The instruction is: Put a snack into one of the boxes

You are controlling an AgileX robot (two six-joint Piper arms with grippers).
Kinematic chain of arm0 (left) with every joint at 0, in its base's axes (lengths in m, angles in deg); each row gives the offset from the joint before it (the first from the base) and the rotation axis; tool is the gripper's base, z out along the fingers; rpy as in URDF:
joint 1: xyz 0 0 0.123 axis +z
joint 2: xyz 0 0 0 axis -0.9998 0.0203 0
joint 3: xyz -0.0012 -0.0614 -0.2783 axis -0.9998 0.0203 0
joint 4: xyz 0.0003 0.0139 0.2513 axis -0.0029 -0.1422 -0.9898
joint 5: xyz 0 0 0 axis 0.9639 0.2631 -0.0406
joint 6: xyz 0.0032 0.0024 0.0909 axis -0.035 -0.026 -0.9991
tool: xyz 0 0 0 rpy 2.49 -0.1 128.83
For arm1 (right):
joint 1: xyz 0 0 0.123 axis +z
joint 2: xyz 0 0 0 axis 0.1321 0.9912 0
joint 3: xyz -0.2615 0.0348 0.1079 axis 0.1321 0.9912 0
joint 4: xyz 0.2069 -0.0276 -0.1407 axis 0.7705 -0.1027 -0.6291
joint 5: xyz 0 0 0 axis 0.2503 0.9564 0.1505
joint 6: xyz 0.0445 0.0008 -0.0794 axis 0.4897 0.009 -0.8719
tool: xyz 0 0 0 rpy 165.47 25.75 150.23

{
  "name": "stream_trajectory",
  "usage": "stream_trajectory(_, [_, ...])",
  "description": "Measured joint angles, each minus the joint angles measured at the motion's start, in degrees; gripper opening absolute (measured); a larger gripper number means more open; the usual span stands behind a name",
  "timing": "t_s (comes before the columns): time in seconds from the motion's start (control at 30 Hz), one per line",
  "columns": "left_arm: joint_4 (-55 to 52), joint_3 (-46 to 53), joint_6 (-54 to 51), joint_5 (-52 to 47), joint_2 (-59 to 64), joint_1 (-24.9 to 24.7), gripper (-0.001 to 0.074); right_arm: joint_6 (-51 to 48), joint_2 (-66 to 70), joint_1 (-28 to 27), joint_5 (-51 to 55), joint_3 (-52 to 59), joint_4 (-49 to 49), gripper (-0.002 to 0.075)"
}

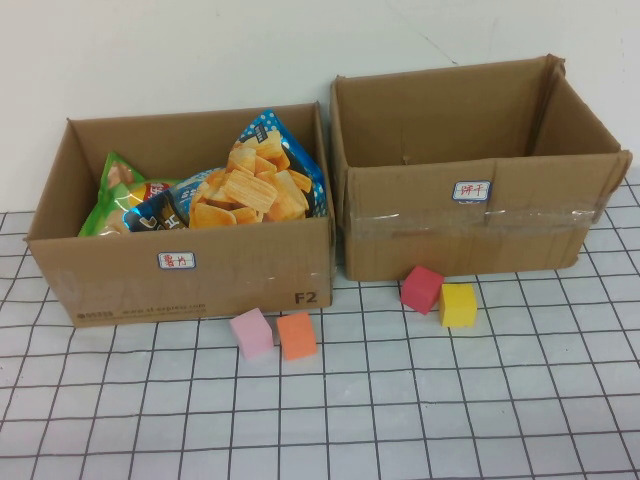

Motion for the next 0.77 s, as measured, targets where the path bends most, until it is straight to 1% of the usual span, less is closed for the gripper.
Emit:
stream_trajectory(0.03, [0.0,0.0,0.0,0.0,0.0,0.0,-0.0001,2.6,0.0,0.0,0.0,0.0,-2.8,0.0001])
stream_trajectory(0.13, [0.0,0.0,0.0,0.0,0.0,0.0,-0.0001,15.6,0.0,0.0,1.6,0.0,-13.0,0.0001])
stream_trajectory(0.2, [0.0,0.0,0.0,0.0,0.0,0.0,-0.0001,22.9,0.0,0.0,5.6,0.0,-18.2,0.0001])
stream_trajectory(0.27, [0.0,0.0,0.0,0.0,0.0,0.0,-0.0001,26.3,0.0,0.0,11.1,0.0,-20.3,0.0001])
stream_trajectory(0.3, [0.0,0.0,0.0,0.0,0.0,0.0,-0.0001,27.2,0.0,0.0,13.7,0.0,-20.8,0.0001])
stream_trajectory(0.37, [0.0,0.0,0.0,0.0,0.0,0.0,-0.0001,28.1,0.0,0.0,15.1,0.0,-21.2,0.0001])
stream_trajectory(0.77, [0.0,0.0,0.0,0.0,0.0,0.0,-0.0001,28.1,0.0,-0.1,15.8,0.0,-21.5,0.0001])
